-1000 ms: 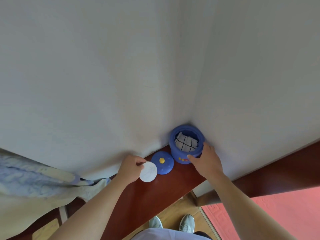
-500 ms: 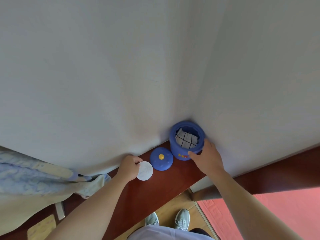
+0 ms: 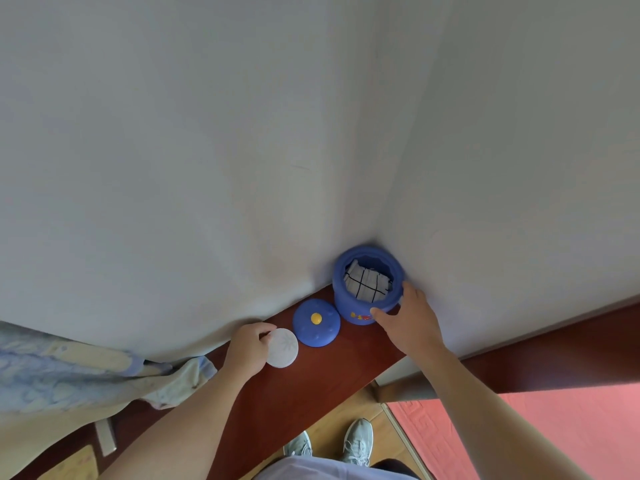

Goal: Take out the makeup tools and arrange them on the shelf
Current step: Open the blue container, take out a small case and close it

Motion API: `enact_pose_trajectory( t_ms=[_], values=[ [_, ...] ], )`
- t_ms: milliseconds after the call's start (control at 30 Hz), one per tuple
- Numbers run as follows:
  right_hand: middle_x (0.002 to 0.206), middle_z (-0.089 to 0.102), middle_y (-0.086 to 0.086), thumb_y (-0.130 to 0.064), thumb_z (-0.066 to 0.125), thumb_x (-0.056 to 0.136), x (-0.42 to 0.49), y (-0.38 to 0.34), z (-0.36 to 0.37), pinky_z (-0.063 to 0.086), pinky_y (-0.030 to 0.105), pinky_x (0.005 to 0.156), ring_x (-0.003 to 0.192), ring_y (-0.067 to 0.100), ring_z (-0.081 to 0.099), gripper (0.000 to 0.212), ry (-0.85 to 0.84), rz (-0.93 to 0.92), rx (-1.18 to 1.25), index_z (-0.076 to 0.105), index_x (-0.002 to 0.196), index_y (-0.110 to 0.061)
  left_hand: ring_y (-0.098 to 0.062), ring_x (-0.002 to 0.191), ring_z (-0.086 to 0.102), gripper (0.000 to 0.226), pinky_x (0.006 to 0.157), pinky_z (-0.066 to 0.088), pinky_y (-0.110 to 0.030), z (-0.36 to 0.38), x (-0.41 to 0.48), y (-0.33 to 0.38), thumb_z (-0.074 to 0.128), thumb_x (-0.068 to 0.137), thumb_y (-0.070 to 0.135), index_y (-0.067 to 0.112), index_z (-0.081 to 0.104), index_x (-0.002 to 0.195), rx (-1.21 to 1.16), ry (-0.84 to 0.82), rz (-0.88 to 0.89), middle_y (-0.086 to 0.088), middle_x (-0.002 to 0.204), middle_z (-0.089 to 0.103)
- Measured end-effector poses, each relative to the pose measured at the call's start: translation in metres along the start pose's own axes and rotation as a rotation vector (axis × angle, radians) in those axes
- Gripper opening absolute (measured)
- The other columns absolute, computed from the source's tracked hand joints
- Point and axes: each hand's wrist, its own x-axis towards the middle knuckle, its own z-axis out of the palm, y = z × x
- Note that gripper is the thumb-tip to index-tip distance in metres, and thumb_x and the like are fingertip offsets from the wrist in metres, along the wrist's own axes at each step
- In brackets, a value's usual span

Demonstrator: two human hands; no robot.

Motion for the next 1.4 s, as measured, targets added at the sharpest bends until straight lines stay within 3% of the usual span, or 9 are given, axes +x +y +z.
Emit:
enact_pose_trajectory(
  t_ms=[133, 400, 633, 900, 1033, 1133, 1233, 1400],
  values=[
    [0.128, 0.047, 0.004, -0.041, 0.072, 0.082, -0.001, -0.002, 0.0, 0.043, 0.027, 0.085, 0.113, 0.021, 0.053, 0.073, 0.011, -0.004, 0.021, 0.037, 0.141, -0.016, -0.01, 0.104, 0.063, 0.027, 0.09, 0.044, -0.02, 0.0, 0.0, -0.002, 0.059, 0.092, 0.007, 0.014, 0.073, 0.113, -0.002, 0.003, 0.008, 0.004, 0.111, 0.073],
    [0.129, 0.047, 0.004, -0.04, 0.072, 0.082, -0.002, -0.002, 0.001, 0.043, 0.028, 0.085, 0.113, 0.021, 0.053, 0.072, 0.02, 0.001, 0.049, 0.037, 0.141, -0.018, -0.012, 0.109, 0.062, 0.036, 0.096, 0.049, -0.026, 0.0, 0.001, 0.008, 0.058, 0.091, 0.006, 0.015, 0.067, 0.124, -0.008, 0.015, -0.021, 0.001, 0.12, 0.069],
    [0.135, 0.044, 0.004, -0.042, 0.071, 0.081, -0.002, -0.002, 0.003, 0.045, 0.032, 0.091, 0.117, 0.022, 0.051, 0.08, 0.02, 0.022, 0.069, 0.031, 0.146, -0.018, -0.017, 0.11, 0.061, 0.041, 0.094, 0.047, -0.027, 0.018, 0.009, 0.06, 0.067, 0.09, 0.017, 0.015, 0.062, 0.13, 0.07, -0.055, 0.181, -0.001, 0.121, 0.066],
    [0.131, 0.045, 0.003, -0.044, 0.07, 0.081, -0.001, 0.0, 0.002, 0.047, 0.03, 0.087, 0.112, 0.021, 0.054, 0.078, 0.02, 0.015, 0.042, 0.031, 0.144, -0.02, -0.022, 0.096, 0.062, 0.031, 0.082, 0.05, -0.031, 0.036, 0.025, 0.079, 0.065, 0.089, 0.019, 0.015, 0.064, 0.12, 0.224, -0.135, 0.24, -0.002, 0.116, 0.058],
    [0.125, 0.047, 0.002, -0.045, 0.07, 0.08, -0.001, 0.001, 0.002, 0.049, 0.03, 0.084, 0.106, 0.019, 0.055, 0.072, 0.024, 0.004, 0.045, 0.036, 0.139, -0.022, -0.022, 0.079, 0.058, 0.007, 0.072, 0.052, -0.04, 0.039, 0.028, 0.08, 0.061, 0.088, 0.013, 0.014, 0.065, 0.093, 0.267, -0.124, 0.24, -0.001, 0.096, 0.055],
    [0.125, 0.047, 0.001, -0.045, 0.07, 0.08, 0.0, 0.001, 0.002, 0.048, 0.028, 0.083, 0.105, 0.018, 0.055, 0.071, 0.03, -0.002, 0.047, 0.037, 0.139, -0.021, -0.021, 0.068, 0.052, 0.01, 0.061, 0.046, -0.038, 0.037, 0.028, 0.086, 0.058, 0.087, 0.013, 0.014, 0.059, 0.077, 0.263, -0.104, 0.232, 0.0, 0.082, 0.051],
    [0.127, 0.046, 0.002, -0.045, 0.07, 0.081, 0.0, 0.002, 0.002, 0.047, 0.027, 0.084, 0.108, 0.019, 0.054, 0.075, 0.027, -0.004, 0.037, 0.034, 0.142, -0.02, -0.021, 0.065, 0.048, 0.017, 0.058, 0.034, -0.031, 0.033, 0.025, 0.094, 0.055, 0.089, 0.014, 0.018, 0.053, 0.073, 0.246, -0.06, 0.218, 0.0, 0.078, 0.048],
    [0.131, 0.045, 0.003, -0.045, 0.07, 0.081, 0.0, 0.003, 0.002, 0.046, 0.028, 0.086, 0.112, 0.019, 0.053, 0.08, 0.022, 0.0, 0.043, 0.03, 0.146, -0.018, -0.026, 0.071, 0.056, 0.019, 0.06, 0.043, -0.034, 0.023, 0.017, 0.105, 0.054, 0.092, 0.02, 0.009, 0.064, 0.081, 0.254, 0.047, 0.178, -0.006, 0.084, 0.058]
  ],
)
